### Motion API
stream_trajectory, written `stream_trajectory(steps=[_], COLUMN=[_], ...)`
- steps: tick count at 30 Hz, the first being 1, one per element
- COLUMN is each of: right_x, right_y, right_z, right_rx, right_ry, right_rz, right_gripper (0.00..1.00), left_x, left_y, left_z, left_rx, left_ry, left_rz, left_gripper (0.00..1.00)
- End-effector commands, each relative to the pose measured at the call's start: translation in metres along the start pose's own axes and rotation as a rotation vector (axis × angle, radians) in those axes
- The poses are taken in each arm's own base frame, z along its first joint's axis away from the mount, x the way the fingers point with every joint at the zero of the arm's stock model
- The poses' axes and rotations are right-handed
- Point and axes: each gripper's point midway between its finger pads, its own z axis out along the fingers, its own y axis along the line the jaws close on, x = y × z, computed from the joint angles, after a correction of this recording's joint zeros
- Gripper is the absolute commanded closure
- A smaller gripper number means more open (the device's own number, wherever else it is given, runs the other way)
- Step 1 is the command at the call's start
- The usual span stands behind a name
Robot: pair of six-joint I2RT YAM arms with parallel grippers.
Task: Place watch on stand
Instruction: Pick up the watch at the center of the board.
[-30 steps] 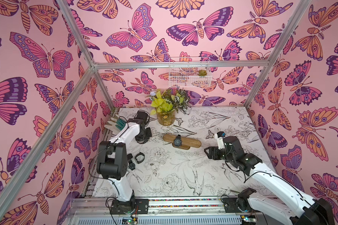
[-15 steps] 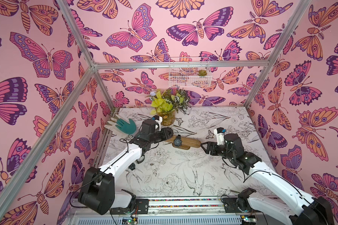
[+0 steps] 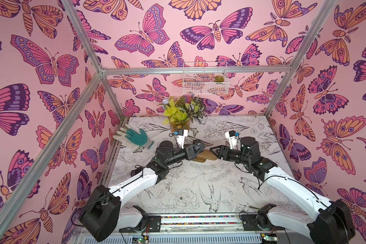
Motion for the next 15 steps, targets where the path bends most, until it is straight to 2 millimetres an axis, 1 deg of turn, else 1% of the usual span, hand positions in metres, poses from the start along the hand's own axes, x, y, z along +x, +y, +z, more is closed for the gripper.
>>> stream_trajectory(steps=[1, 5, 9, 15], right_x=[-0.014, -0.009, 0.0, 0.014], right_y=[0.038, 0.045, 0.053, 0.054], right_z=[0.001, 0.005, 0.004, 0.006], right_rx=[-0.157, -0.206, -0.232, -0.255], right_ry=[0.006, 0.031, 0.047, 0.093], right_rz=[-0.001, 0.001, -0.027, -0.035], right_gripper=[0.38, 0.45, 0.48, 0.56], left_x=[-0.001, 0.007, 0.011, 0.014], left_y=[-0.046, -0.056, -0.062, -0.071], left_z=[-0.002, -0.001, 0.001, 0.004], left_rx=[0.219, 0.285, 0.318, 0.342], left_ry=[-0.014, -0.01, 0.003, 0.015], left_rz=[-0.02, -0.032, -0.03, -0.003], left_gripper=[0.93, 0.93, 0.93, 0.93])
